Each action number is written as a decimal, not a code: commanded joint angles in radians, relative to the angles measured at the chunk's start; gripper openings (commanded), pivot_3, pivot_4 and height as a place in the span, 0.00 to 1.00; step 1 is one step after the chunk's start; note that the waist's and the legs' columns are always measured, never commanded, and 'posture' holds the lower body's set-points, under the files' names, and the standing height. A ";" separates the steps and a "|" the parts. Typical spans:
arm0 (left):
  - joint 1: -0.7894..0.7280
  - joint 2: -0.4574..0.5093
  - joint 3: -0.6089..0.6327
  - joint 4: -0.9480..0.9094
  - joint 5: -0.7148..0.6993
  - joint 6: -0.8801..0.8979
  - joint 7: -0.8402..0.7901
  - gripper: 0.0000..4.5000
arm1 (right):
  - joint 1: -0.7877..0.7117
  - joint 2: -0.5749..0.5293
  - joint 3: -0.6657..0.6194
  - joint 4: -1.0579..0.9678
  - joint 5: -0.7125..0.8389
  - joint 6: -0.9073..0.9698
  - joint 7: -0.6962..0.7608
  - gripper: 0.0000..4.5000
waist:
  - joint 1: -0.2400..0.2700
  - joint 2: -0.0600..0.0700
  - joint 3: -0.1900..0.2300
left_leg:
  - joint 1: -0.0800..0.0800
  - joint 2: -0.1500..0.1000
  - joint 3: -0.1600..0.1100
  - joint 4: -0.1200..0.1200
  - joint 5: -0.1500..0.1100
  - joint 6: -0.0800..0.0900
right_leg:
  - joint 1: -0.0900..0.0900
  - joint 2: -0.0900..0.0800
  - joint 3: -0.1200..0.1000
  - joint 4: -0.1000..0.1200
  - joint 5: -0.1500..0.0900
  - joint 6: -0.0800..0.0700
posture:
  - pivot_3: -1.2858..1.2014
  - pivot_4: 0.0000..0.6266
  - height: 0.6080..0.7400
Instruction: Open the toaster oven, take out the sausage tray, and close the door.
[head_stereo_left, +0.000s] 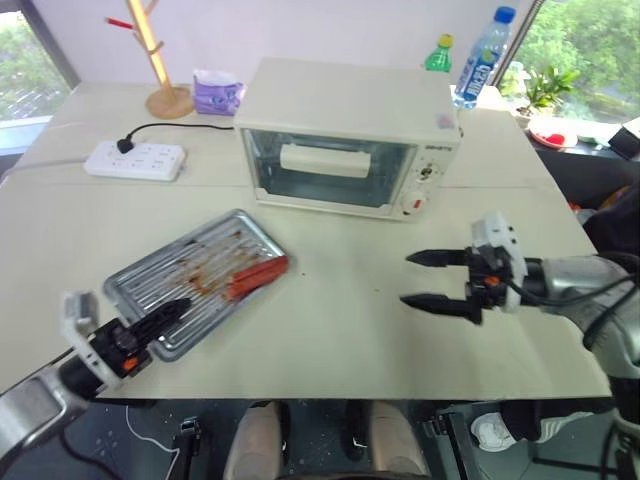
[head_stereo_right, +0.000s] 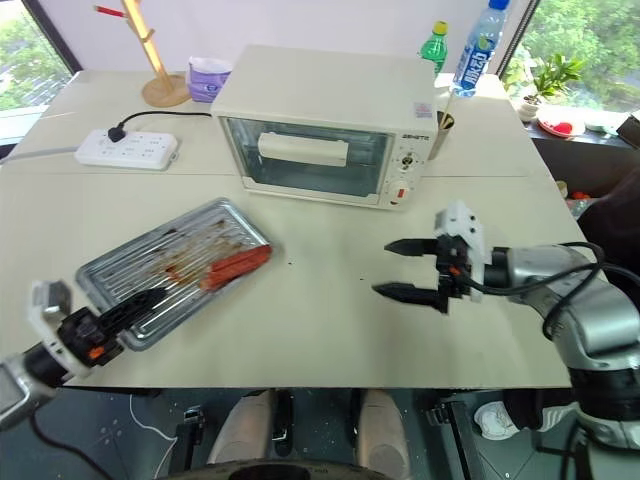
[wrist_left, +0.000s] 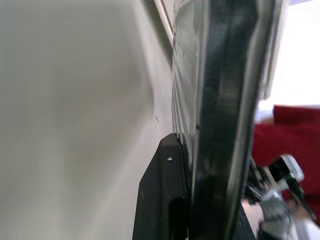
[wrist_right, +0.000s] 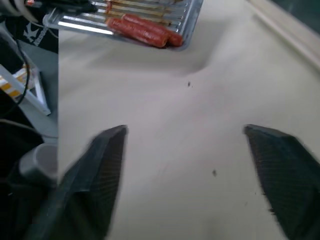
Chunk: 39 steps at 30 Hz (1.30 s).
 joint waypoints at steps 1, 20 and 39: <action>-0.100 0.029 -0.084 0.039 0.017 0.049 -0.063 0.00 | 0.067 -0.037 -0.090 -0.098 0.057 0.018 0.002 0.99 | 0.004 0.000 0.000 | 0.000 0.000 0.000 0.000 0.000 0.000 | 0.000 0.000 0.000 0.000 0.000 0.000 | 0.52 0.24 0.87; -0.778 -0.145 -0.494 0.491 0.553 0.273 -0.417 0.00 | 0.364 -0.003 -0.408 -0.342 0.200 0.142 -0.241 0.99 | 0.015 -0.001 0.000 | 0.000 -0.003 0.001 0.001 0.000 0.000 | 0.002 0.002 0.000 0.000 0.000 0.000 | 0.52 0.24 0.87; -0.964 -0.204 -0.595 0.698 1.070 0.236 -0.801 0.41 | 0.411 0.013 -0.384 -0.354 0.201 0.084 -0.338 1.00 | 0.010 0.000 -0.002 | 0.002 -0.002 -0.001 0.002 0.000 0.001 | 0.004 0.003 -0.001 0.000 0.000 0.001 | 0.52 0.24 0.87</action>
